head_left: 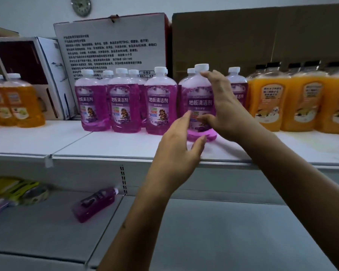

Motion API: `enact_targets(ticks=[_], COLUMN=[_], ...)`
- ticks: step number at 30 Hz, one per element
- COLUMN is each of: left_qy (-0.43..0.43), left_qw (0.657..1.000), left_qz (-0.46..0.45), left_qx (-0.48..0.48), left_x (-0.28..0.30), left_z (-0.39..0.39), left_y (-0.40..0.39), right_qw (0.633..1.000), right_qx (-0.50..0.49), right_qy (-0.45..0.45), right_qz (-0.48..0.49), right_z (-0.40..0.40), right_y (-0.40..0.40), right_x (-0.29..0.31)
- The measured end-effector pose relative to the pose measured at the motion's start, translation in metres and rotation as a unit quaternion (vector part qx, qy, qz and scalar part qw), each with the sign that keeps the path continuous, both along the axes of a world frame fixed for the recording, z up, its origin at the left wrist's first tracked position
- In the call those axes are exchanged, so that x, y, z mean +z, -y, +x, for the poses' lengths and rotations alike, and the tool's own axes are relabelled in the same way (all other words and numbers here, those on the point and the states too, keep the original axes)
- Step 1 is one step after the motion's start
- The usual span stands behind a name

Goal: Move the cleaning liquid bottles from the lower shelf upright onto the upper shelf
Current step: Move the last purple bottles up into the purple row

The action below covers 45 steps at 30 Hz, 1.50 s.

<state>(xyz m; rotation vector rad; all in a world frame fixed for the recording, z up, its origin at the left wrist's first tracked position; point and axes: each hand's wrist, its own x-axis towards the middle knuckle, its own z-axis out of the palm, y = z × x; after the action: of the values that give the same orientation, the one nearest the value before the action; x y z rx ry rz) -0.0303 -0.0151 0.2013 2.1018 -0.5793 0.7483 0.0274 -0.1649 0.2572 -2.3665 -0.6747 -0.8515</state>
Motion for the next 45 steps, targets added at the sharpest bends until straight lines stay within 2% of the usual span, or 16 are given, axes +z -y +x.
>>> enact_targets(ticks=[7, 10, 11, 13, 15, 17, 20, 24, 26, 28, 31, 34, 39, 42, 45], left_qy=[0.029, 0.055, 0.061, 0.068, 0.067, 0.049, -0.001, -0.084, -0.143, -0.185, -0.203, -0.218, -0.256, -0.295, -0.326], left_qw=[0.995, 0.990, 0.987, 0.980, 0.971, 0.967, 0.973, 0.965, 0.956, 0.952, 0.946, 0.939, 0.936, 0.927, 0.921], left_qz=[-0.061, -0.080, -0.088, -0.100, -0.122, -0.144, -0.175, -0.245, -0.253, -0.230, -0.209, -0.189, -0.096, -0.048, -0.027], left_qx=[-0.067, -0.099, -0.117, -0.159, -0.194, -0.202, -0.154, -0.021, 0.036, 0.080, 0.142, 0.186, 0.223, 0.228, 0.211], left_x=[-0.002, -0.006, -0.009, -0.019, -0.034, -0.052, -0.087, -0.142, -0.162, -0.175, -0.189, -0.202, -0.224, -0.235, -0.247], left_z=[-0.003, -0.010, -0.014, -0.025, -0.035, -0.042, -0.047, -0.054, -0.053, -0.048, -0.037, -0.022, 0.015, 0.039, 0.062], left_y=[-0.009, -0.009, -0.011, -0.020, -0.035, -0.053, -0.083, -0.130, -0.155, -0.181, -0.217, -0.247, -0.294, -0.316, -0.332], right_qw=[0.998, 0.995, 0.995, 0.995, 0.980, 0.961, 0.892, 0.838, 0.828, 0.829, 0.825, 0.814, 0.741, 0.731, 0.735], right_qx=[-0.042, -0.066, -0.058, 0.012, 0.093, 0.156, 0.247, 0.273, 0.275, 0.257, 0.235, 0.222, 0.167, 0.119, 0.065], right_qy=[-0.012, -0.049, -0.065, -0.094, -0.098, -0.076, -0.095, -0.155, -0.203, -0.290, -0.383, -0.428, -0.536, -0.560, -0.539], right_qz=[-0.055, -0.061, -0.047, 0.043, 0.149, 0.215, 0.366, 0.446, 0.444, 0.403, 0.342, 0.324, 0.368, 0.372, 0.407], right_z=[0.023, 0.024, 0.022, 0.009, -0.017, -0.041, -0.067, -0.105, -0.108, -0.096, -0.065, -0.032, 0.031, 0.067, 0.097], right_y=[-0.011, -0.016, -0.015, -0.002, 0.014, 0.019, 0.002, -0.070, -0.103, -0.130, -0.169, -0.211, -0.282, -0.315, -0.339], right_x=[0.010, 0.012, 0.014, 0.015, 0.009, -0.010, -0.066, -0.144, -0.171, -0.193, -0.214, -0.237, -0.280, -0.302, -0.313])
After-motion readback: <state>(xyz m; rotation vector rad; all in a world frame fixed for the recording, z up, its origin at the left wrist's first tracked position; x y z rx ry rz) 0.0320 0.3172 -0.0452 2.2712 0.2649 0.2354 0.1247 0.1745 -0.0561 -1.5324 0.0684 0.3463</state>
